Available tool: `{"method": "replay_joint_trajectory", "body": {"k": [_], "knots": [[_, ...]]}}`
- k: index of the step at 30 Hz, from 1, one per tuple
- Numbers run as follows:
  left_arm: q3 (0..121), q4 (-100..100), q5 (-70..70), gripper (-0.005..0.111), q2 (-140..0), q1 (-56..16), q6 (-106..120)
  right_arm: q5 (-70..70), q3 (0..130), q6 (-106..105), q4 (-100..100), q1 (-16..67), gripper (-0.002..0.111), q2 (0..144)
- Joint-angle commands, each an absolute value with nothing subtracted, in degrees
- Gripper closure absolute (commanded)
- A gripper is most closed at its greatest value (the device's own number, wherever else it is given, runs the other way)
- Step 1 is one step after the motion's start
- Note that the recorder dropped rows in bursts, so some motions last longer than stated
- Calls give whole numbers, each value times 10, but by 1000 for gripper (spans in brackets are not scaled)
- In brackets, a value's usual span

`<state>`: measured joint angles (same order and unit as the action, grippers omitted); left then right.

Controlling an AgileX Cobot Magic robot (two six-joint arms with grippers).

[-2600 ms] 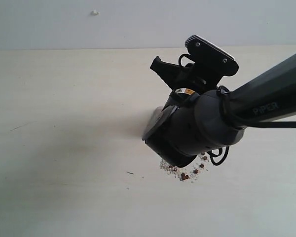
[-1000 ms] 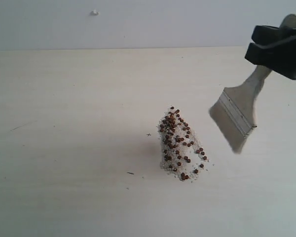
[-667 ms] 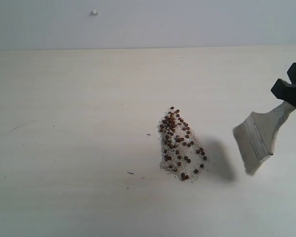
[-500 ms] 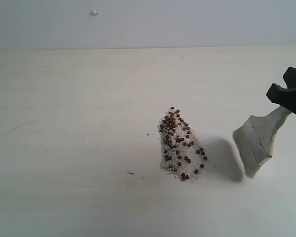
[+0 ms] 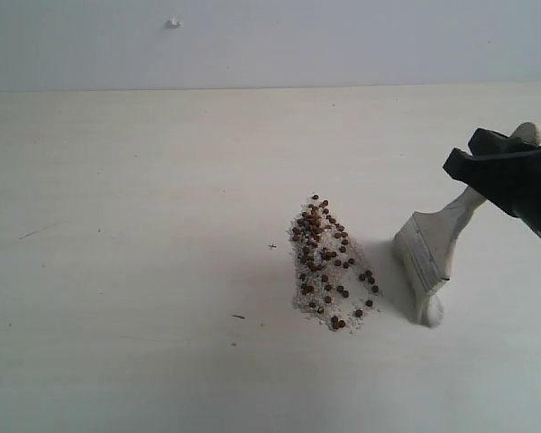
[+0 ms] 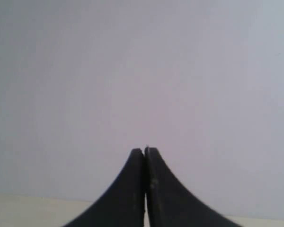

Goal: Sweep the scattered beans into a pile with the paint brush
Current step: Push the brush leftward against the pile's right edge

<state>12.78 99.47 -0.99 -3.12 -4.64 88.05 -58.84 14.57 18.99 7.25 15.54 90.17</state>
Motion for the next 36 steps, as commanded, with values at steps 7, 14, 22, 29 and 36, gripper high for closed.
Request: {"method": "replay_joint_trajectory", "body": {"k": [7,14,22,29,36], "knots": [[126,999,-11,107,-31,-45,882,-586,164,258,35,154,108,951],[126,999,-11,107,-31,-45,882,-590,164,280,29,154,108,960],[126,999,-11,107,-31,-45,882,-598,164,332,5,154,108,961],[126,999,-11,107,-31,-45,882,-592,164,388,5,154,108,961],[126,999,-11,107,-31,-45,882,-603,164,360,0,154,108,952]]}}
